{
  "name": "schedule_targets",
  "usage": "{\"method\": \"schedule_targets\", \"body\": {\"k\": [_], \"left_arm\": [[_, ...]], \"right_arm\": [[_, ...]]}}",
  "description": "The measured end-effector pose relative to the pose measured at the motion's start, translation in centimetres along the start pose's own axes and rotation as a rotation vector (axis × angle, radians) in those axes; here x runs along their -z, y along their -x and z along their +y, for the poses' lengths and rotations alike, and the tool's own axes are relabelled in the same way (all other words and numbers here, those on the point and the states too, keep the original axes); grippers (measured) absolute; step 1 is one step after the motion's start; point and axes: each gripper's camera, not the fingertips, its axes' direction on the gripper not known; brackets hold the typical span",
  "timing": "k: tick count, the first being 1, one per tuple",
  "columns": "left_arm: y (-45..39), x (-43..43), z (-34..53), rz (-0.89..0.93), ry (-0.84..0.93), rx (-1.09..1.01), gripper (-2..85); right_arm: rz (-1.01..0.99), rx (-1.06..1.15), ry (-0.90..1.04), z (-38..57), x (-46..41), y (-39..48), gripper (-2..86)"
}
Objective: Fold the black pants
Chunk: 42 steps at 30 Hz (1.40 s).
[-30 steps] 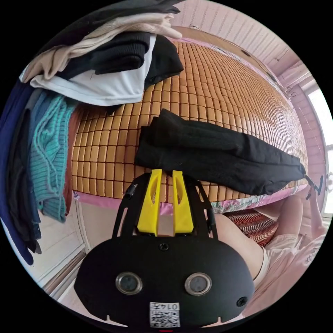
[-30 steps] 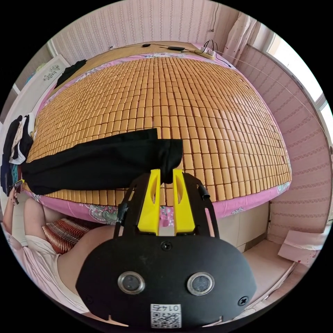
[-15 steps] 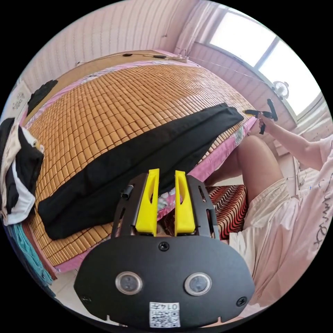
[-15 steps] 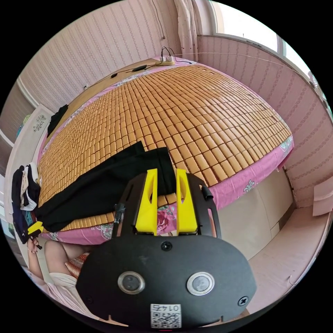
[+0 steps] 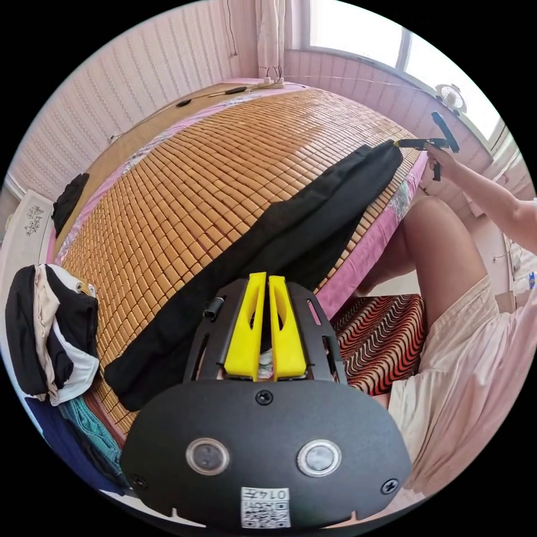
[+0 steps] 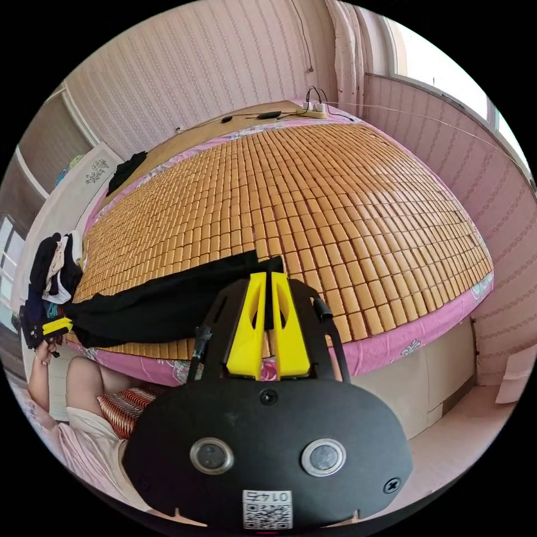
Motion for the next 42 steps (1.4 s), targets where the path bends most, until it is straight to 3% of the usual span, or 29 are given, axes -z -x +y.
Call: {"method": "schedule_targets", "body": {"k": [9, 13, 17, 24, 28, 31, 37, 42], "left_arm": [[0.0, 1.9, 1.0, -0.044, -0.045, 0.016, -0.9], [-1.5, -2.9, 2.8, 0.011, 0.041, 0.044, -0.9], [-1.9, -7.7, 3.7, 0.083, 0.148, 0.102, -0.8], [-1.3, -8.5, 3.0, 0.13, 0.127, 0.141, -0.7], [-1.2, -7.6, 2.3, 0.146, 0.064, 0.137, -0.6], [-1.4, -8.4, 1.9, 0.167, 0.068, 0.127, -0.5], [-1.1, -9.1, 1.3, 0.242, 0.055, 0.157, 0.1], [-1.1, -9.2, 0.5, 0.241, 0.076, 0.133, 2.4]], "right_arm": [[-0.165, 0.037, 0.1, -4.1, -0.4, 1.7, 1.4], [-0.089, -0.046, 0.221, -3.2, -4.5, 1.1, 4.9], [-0.1, -0.097, 0.175, -0.3, -5.0, 0.9, 6.5], [-0.034, -0.039, 0.261, 1.1, -7.3, 2.4, 3.2], [0.027, -0.062, 0.155, 1.3, -6.1, 2.3, 0.9], [0.028, -0.066, 0.234, 1.5, -7.9, 2.1, 0.7], [0.048, -0.144, 0.16, 1.8, -8.1, 2.3, 1.1], [0.062, -0.16, 0.218, 2.1, -10.0, 2.9, 3.1]]}}
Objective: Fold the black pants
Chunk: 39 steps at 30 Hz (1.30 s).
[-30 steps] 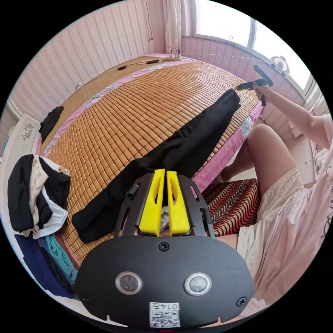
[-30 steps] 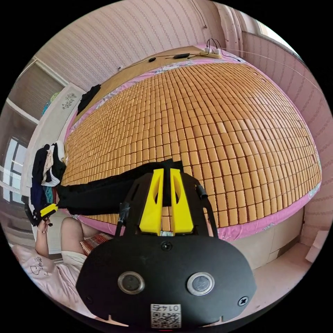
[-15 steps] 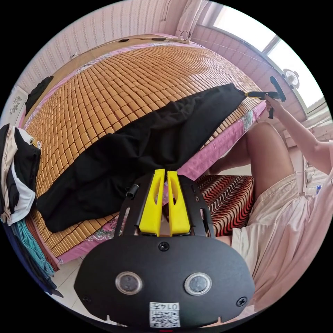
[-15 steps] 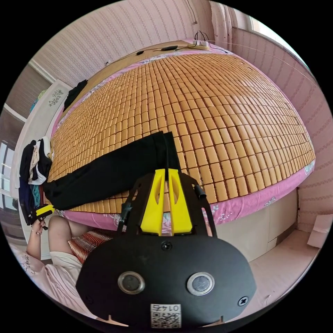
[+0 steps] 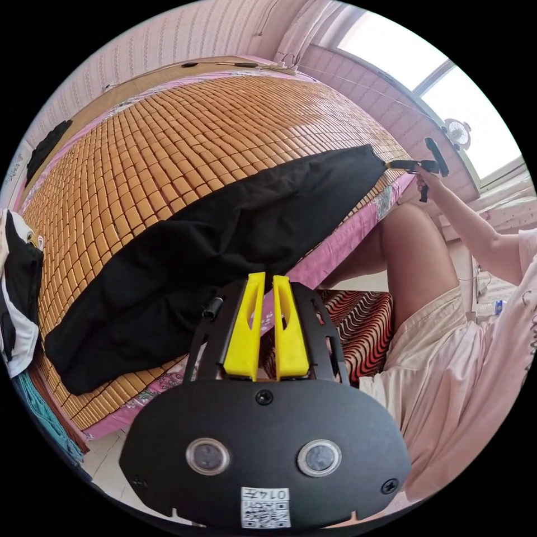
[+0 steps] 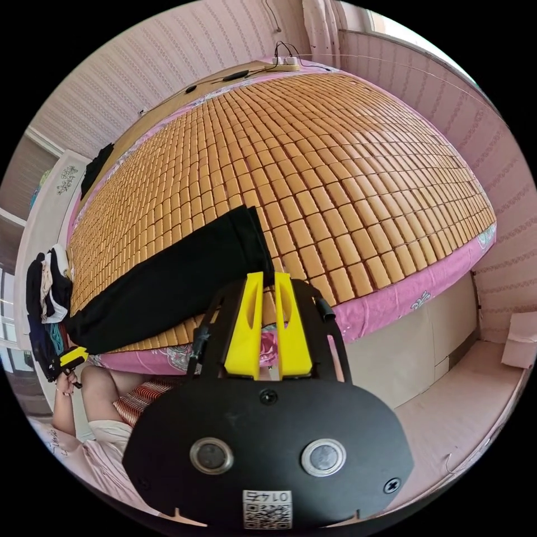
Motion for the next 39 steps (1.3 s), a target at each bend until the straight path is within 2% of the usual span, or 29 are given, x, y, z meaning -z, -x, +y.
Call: {"method": "schedule_targets", "body": {"k": [3, 7, 9, 12, 14, 20, 24, 28, 31, 35, 39], "left_arm": [[0.0, 1.6, -0.5, -0.022, -0.004, -0.019, 4.5], [0.8, 4.8, -1.5, -0.085, -0.08, -0.018, 4.8], [1.5, 5.3, -2.2, -0.116, -0.099, -0.006, 4.8], [2.3, 4.6, -3.5, -0.148, -0.087, 0.007, 5.1], [2.6, 3.9, -4.1, -0.138, -0.063, 0.016, 5.4], [3.1, 3.9, -3.3, -0.178, -0.048, 0.041, 5.6], [4.6, 4.9, -2.0, -0.166, -0.073, 0.086, 5.9], [5.6, 6.8, -1.4, -0.215, -0.06, -0.006, 7.4], [6.1, 7.1, -1.6, -0.187, 0.031, -0.1, 9.4], [6.4, 6.2, -2.0, -0.232, 0.12, -0.171, 10.4], [7.1, 4.6, -2.0, -0.274, 0.184, -0.15, 6.1]], "right_arm": [[0.135, 0.018, -0.048, 0.0, 0.4, 2.1, 2.3], [0.378, 0.157, -0.181, -0.1, -0.2, 7.9, 0.0], [0.365, 0.244, -0.23, -0.1, -1.4, 10.2, -0.5], [0.367, 0.319, -0.113, -1.2, -5.5, 12.5, -0.8], [0.456, 0.304, -0.098, -1.5, -7.2, 12.4, -0.9], [0.429, 0.136, -0.059, -2.6, -7.9, 9.9, -0.9], [0.459, 0.134, -0.038, -2.5, -8.4, 10.2, -0.9], [0.536, 0.188, -0.158, -1.3, -7.1, 13.7, -0.6], [0.339, 0.429, -0.224, 0.3, -6.8, 19.6, 0.4], [0.043, 0.841, -0.187, 4.0, -8.7, 30.1, 5.8], [-0.061, 1.055, -0.128, 6.8, -11.4, 36.4, 8.1]]}}
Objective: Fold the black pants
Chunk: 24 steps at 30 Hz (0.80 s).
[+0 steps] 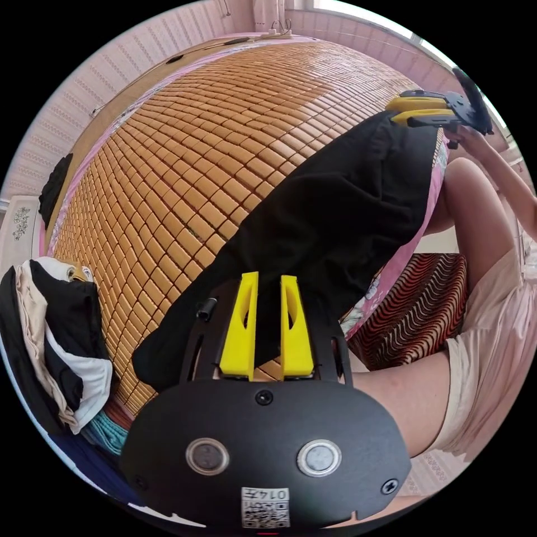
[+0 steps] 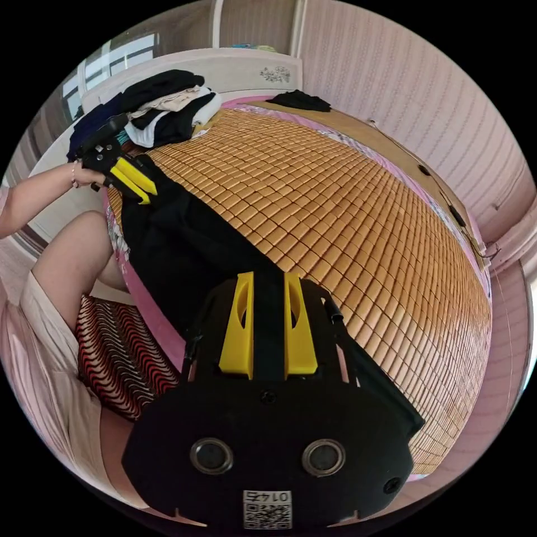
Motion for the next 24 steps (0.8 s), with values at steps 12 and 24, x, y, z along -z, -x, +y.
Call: {"method": "schedule_targets", "body": {"k": [12, 24], "left_arm": [[0.0, 10.0, 8.8, 0.05, -0.106, 0.046, -0.9], [2.7, 14.4, 16.6, 0.367, 0.0, 0.285, 1.2]], "right_arm": [[-0.071, 0.058, 0.155, -0.7, -2.8, 0.7, -0.9], [-0.06, 0.086, 0.178, -0.8, -3.7, 0.6, -0.8]]}}
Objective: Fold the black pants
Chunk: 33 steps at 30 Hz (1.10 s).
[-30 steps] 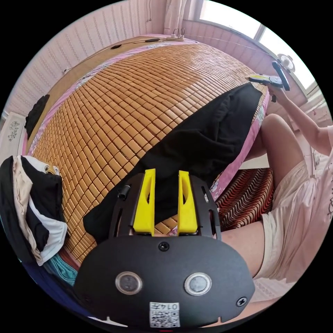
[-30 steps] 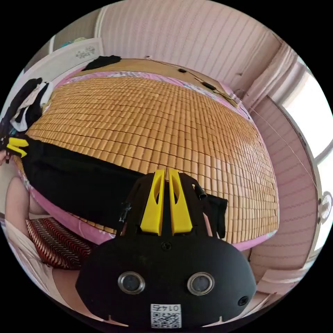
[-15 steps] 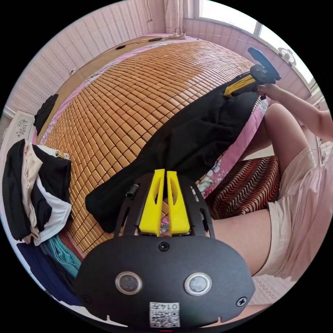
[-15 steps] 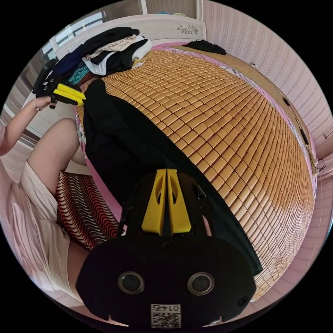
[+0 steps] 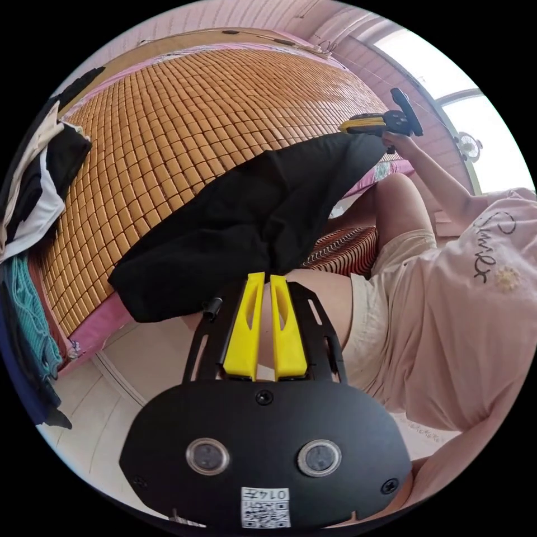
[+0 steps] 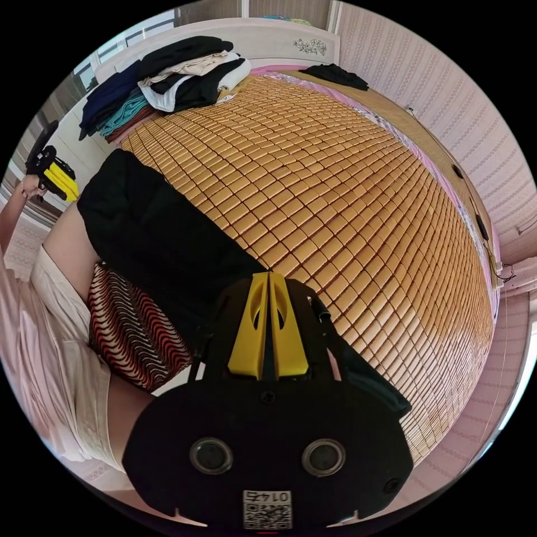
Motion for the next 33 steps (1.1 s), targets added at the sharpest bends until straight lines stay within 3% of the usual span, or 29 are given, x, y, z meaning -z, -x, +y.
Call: {"method": "schedule_targets", "body": {"k": [4, 8, 13, 19, 21, 23, 26, 31, 33], "left_arm": [[2.9, 4.0, 1.1, -0.026, -0.126, 0.094, 4.0], [9.3, 7.6, 3.5, -0.18, -0.281, 0.396, 5.2], [15.8, 8.5, 3.3, -0.049, -0.383, 0.559, 6.7], [20.6, 4.9, -0.7, 0.029, -0.088, 0.564, 10.7], [21.1, 5.5, -0.7, 0.035, -0.092, 0.567, 9.9], [21.8, 6.1, -0.3, 0.073, -0.115, 0.595, 9.2], [21.9, 6.9, 0.1, 0.056, -0.134, 0.61, 6.8], [21.3, 8.7, -0.3, 0.029, -0.144, 0.619, 3.9], [21.2, 9.8, -1.0, 0.007, -0.141, 0.608, 3.8]], "right_arm": [[-0.045, 0.019, 0.0, -1.4, -1.0, 0.5, 0.2], [-0.028, 0.155, -0.022, -4.1, -2.1, 3.3, 3.5], [0.001, 0.209, 0.007, -6.9, -3.8, 4.7, 6.5], [0.013, -0.093, 0.019, -2.1, -3.0, -3.1, 6.2], [0.138, -0.243, 0.053, 1.3, -2.6, -6.5, 6.1], [0.271, -0.535, 0.065, 7.0, -1.4, -11.6, 5.0], [0.16, -0.866, 0.007, 14.0, -0.9, -17.2, 1.9], [0.3, -0.876, 0.154, 15.4, -4.5, -20.3, 0.1], [0.349, -0.859, 0.129, 15.3, -5.0, -20.6, -0.1]]}}
